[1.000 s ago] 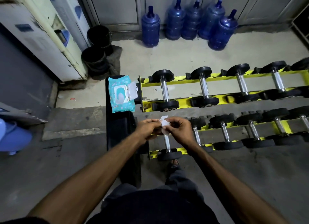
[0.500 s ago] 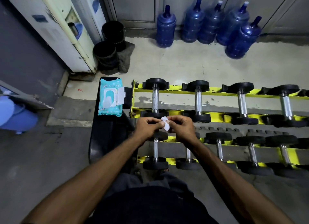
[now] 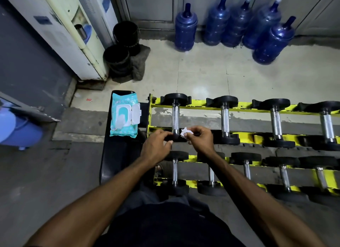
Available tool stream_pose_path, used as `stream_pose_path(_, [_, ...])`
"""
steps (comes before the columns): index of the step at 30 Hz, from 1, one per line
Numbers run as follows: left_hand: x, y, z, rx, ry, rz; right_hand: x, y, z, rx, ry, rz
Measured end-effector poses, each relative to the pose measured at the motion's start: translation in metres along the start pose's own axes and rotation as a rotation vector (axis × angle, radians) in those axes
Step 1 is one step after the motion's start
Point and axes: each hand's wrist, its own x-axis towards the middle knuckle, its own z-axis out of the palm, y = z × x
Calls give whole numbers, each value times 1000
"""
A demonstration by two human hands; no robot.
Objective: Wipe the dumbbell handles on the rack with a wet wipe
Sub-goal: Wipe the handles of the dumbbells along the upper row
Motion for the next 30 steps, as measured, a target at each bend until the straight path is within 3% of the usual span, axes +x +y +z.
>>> stream_pose_path(8, [27,-30,-19,139,-160,272,40,-22,29,-491,-115,-138])
stream_pose_path(13, [34,-37,-26,141,-178,341,52,-21,36,-472,29,-65])
stream_pose_path(18, [37,-36,-28,120,-158,330,55,-32,21,-465,-223,63])
stream_pose_path(23, [37,-31,-25,104,-156,269,64,-21,28,-302,-4,153])
stream_pose_path(28, [37,-29,-25,83,-160,228,67,-17,12,-298,-278,227])
stream_pose_path(30, [37,-29,-25,81,-164,225,71,-18,14,-179,-218,231])
